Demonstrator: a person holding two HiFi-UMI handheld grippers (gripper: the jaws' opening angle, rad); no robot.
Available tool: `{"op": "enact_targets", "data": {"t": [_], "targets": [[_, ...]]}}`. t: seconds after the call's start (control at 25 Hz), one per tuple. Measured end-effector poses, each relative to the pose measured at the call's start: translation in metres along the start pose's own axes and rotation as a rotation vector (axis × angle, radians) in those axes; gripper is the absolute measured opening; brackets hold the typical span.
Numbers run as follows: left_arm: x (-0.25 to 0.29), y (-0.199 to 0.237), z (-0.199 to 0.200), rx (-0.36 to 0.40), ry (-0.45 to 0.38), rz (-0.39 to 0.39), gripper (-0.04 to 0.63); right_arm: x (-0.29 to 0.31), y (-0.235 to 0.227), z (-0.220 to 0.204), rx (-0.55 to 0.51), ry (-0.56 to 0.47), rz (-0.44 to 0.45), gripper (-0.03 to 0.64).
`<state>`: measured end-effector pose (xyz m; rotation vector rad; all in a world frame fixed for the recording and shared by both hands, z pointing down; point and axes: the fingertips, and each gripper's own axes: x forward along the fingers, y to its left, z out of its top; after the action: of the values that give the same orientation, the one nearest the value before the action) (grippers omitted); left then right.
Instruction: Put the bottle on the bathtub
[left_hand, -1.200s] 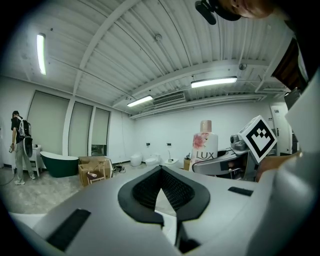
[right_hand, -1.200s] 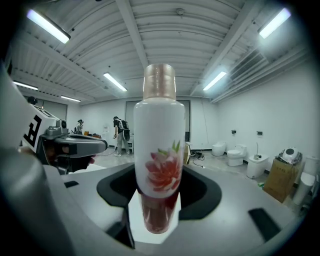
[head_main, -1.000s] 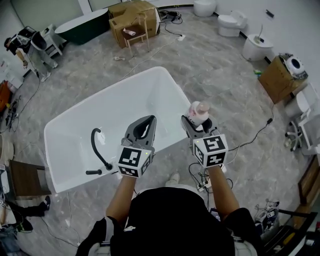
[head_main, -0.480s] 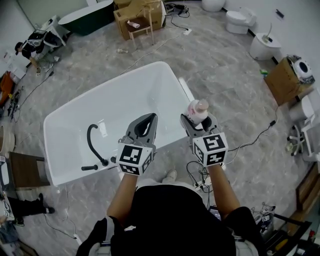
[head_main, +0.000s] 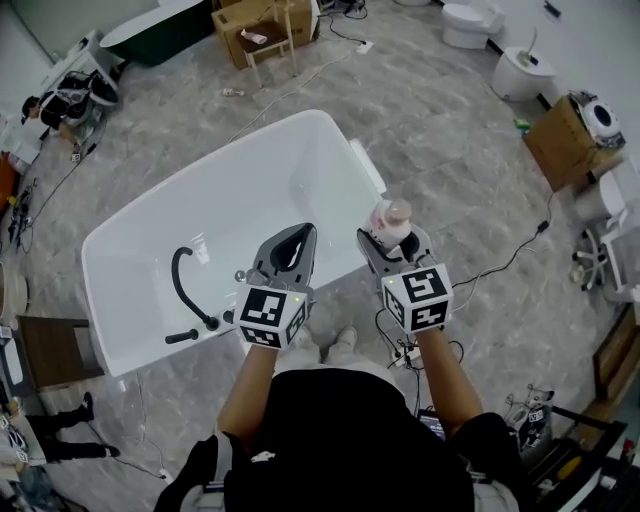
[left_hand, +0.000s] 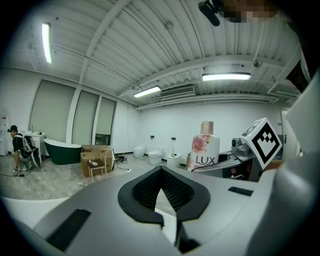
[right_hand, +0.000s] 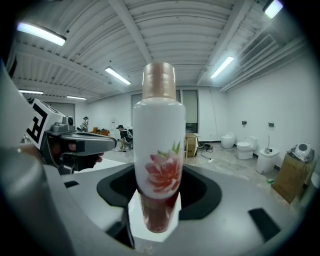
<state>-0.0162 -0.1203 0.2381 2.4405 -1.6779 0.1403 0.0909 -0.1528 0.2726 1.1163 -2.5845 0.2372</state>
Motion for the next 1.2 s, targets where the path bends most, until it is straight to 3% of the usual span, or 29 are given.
{"op": "enact_targets", "data": {"t": [0.44,1.2], "targets": [[0.002,0.033,-0.047,-0.042,0.067,-0.059,0.012,0.031,0.021,-0.045,0.045,0.095,-0.047,0.244],[0.025,0.073,-0.191,-0.159,0.242,-0.075,0.012,0.099,0.039,-0.173,0.131,0.276,-0.048,0.244]]}}
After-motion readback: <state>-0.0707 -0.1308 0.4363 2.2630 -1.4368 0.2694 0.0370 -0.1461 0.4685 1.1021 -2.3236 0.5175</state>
